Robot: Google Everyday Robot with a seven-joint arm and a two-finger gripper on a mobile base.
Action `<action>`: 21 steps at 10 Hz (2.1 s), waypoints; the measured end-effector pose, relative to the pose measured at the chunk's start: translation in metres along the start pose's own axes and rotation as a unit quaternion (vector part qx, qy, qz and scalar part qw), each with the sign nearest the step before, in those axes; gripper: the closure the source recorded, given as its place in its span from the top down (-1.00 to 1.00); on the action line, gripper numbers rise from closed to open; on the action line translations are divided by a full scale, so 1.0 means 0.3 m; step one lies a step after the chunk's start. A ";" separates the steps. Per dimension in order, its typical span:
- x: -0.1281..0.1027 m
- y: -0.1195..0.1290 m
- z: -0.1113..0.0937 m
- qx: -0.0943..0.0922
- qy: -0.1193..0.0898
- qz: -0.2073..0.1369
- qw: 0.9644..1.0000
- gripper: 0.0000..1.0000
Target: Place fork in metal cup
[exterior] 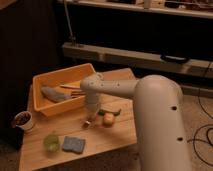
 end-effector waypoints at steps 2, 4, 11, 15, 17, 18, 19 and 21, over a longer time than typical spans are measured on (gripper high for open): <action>-0.015 -0.008 -0.017 0.002 -0.002 -0.005 1.000 -1.00; -0.024 -0.016 -0.030 0.007 -0.003 -0.008 1.000 -1.00; -0.040 0.027 -0.469 0.071 -0.013 -0.004 0.997 -1.00; 0.040 0.247 -0.684 0.166 -0.105 0.044 0.980 -1.00; 0.065 0.371 -0.760 0.196 -0.136 0.071 0.969 -1.00; 0.073 0.450 -0.811 0.210 -0.151 0.091 0.962 -1.00; 0.073 0.504 -0.839 0.217 -0.159 0.104 0.958 -1.00; 0.047 0.615 -0.868 0.233 -0.186 0.142 0.944 -1.00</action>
